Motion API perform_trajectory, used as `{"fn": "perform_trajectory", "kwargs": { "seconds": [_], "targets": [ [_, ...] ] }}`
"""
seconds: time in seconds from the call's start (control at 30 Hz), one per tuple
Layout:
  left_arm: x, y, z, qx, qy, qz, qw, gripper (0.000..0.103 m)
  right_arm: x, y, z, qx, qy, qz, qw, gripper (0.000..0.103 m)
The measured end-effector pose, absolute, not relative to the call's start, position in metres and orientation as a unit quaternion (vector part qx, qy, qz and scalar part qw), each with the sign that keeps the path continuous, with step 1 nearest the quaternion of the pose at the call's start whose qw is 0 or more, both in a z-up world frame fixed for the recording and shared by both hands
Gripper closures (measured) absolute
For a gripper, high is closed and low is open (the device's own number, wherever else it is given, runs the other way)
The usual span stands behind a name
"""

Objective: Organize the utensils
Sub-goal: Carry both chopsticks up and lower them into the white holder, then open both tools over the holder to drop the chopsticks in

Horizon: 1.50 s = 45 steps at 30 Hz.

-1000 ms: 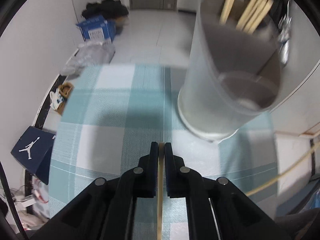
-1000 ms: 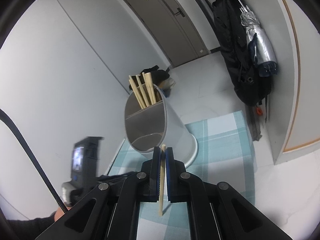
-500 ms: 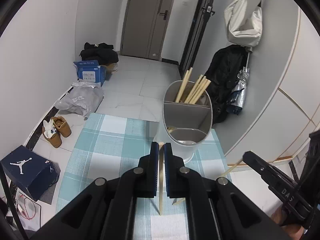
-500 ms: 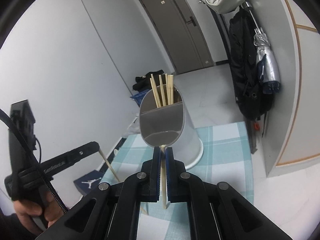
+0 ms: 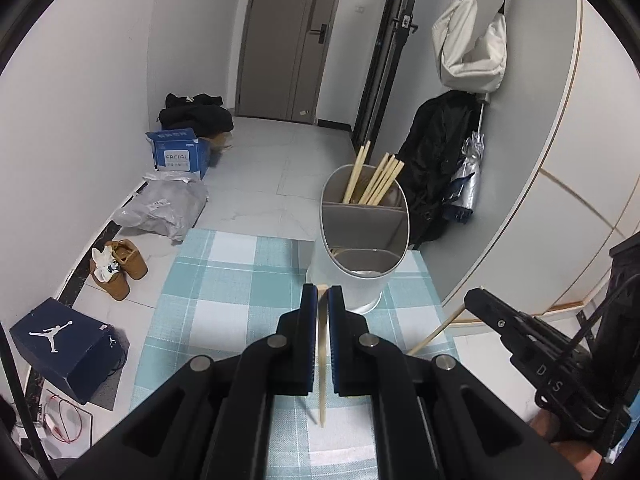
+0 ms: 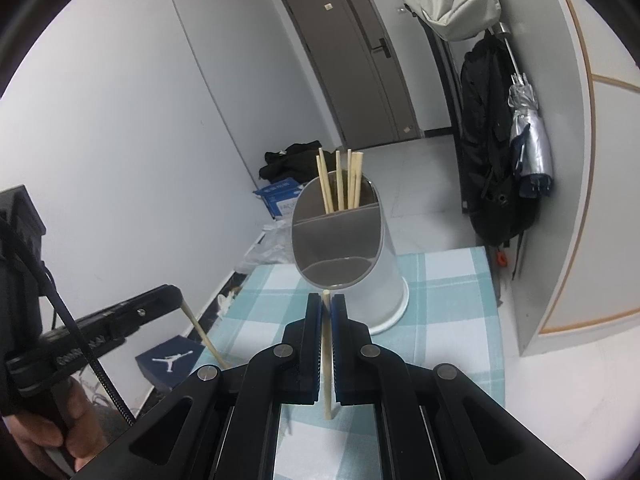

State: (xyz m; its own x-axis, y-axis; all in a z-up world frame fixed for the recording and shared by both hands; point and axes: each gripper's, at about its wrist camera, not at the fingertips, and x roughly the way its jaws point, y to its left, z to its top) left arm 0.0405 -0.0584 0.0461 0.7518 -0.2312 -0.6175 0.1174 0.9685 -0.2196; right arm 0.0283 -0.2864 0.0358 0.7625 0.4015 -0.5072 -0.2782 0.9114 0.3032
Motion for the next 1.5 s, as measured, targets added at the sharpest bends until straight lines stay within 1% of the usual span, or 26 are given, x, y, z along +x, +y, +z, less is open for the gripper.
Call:
{"fn": "perform_trajectory", "kwargs": {
  "seconds": [0.37, 0.57, 0.9, 1.23, 1.5],
  "targets": [
    [0.048, -0.051, 0.051, -0.102, 0.34, -0.109, 0.929, 0.101, 0.029, -0.286, 0.056, 0.094, 0.283, 0.185, 0.936, 0.099],
    [0.055, -0.052, 0.066, -0.117, 0.332, -0.127, 0.927, 0.101, 0.034, -0.294, 0.075, 0.09, 0.269, 0.186, 0.941, 0.099],
    [0.081, -0.061, 0.104, -0.153, 0.316, -0.161, 0.923, 0.101, 0.052, -0.309, 0.13, 0.099, 0.241, 0.193, 0.946, 0.099],
    [0.132, -0.07, 0.156, -0.139, 0.284, -0.184, 0.931, 0.101, 0.096, -0.311, 0.192, 0.087, 0.206, 0.183, 0.957, 0.099],
    [0.162, -0.059, 0.17, -0.138, 0.275, -0.184, 0.933, 0.101, 0.142, -0.296, 0.218, 0.079, 0.189, 0.195, 0.959, 0.099]
  ]
}}
